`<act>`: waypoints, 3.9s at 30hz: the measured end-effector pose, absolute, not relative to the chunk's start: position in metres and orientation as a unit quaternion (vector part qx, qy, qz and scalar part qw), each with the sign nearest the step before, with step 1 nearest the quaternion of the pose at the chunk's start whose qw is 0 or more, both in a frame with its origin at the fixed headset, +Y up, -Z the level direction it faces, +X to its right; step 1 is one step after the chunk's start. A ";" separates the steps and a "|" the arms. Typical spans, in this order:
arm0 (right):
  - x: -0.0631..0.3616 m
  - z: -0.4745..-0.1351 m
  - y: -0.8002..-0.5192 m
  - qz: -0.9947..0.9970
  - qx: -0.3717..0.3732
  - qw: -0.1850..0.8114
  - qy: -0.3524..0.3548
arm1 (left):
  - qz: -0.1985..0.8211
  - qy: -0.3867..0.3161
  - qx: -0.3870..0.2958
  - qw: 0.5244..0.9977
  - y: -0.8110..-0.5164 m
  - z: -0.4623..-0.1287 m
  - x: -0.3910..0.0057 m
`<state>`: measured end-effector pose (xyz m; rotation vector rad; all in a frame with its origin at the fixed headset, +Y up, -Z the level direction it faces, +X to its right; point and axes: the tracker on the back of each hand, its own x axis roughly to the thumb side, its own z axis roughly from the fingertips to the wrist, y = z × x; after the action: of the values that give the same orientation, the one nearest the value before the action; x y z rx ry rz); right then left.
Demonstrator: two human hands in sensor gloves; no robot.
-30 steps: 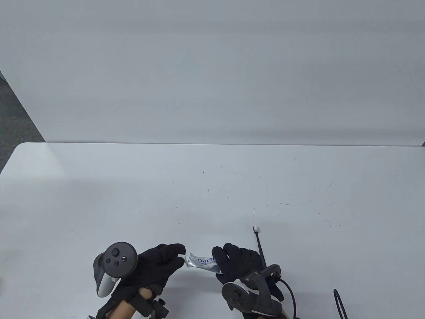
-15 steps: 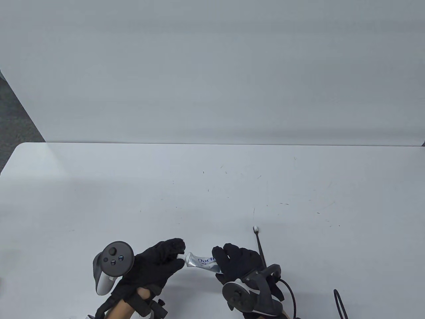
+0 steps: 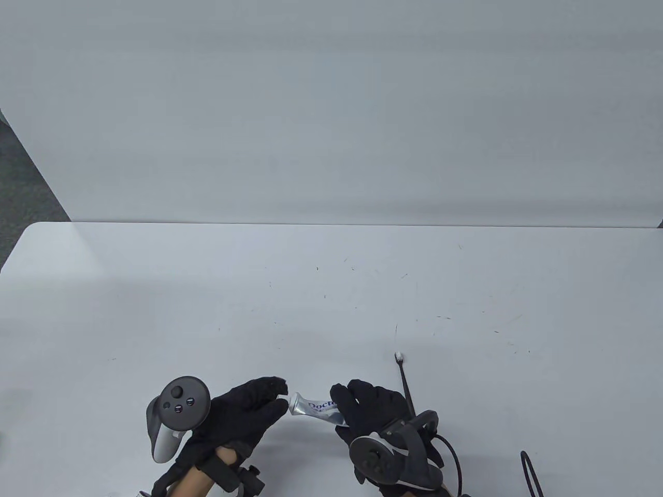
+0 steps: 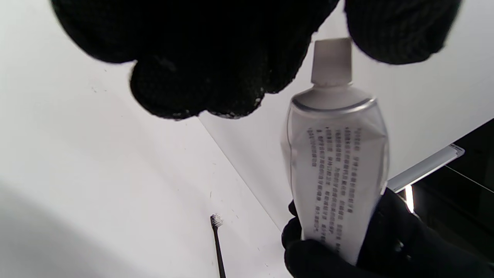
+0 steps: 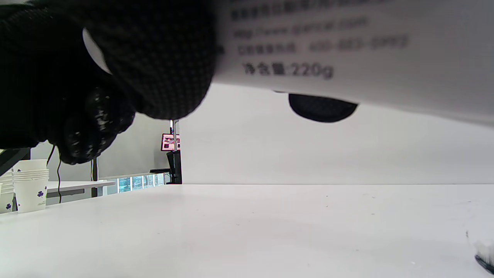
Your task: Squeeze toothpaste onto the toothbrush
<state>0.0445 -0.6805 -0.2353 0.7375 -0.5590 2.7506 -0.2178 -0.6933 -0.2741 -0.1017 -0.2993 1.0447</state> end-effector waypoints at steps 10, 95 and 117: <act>0.045 -0.236 -0.681 0.942 0.252 0.107 -0.195 | 0.498 -0.151 -0.039 0.853 -0.694 -0.274 -0.216; 0.009 -0.330 -0.740 0.980 0.007 0.130 0.153 | 0.601 -0.037 0.030 0.798 -0.689 -0.286 -0.284; 0.143 -0.258 -0.673 0.956 0.200 0.000 -0.214 | -0.069 -0.103 0.151 0.981 -0.662 -0.258 -0.223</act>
<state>0.1433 -0.6729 -0.2584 0.6297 -0.6720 3.0039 -0.2235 -0.6620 -0.2584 0.3047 -0.2076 -0.1380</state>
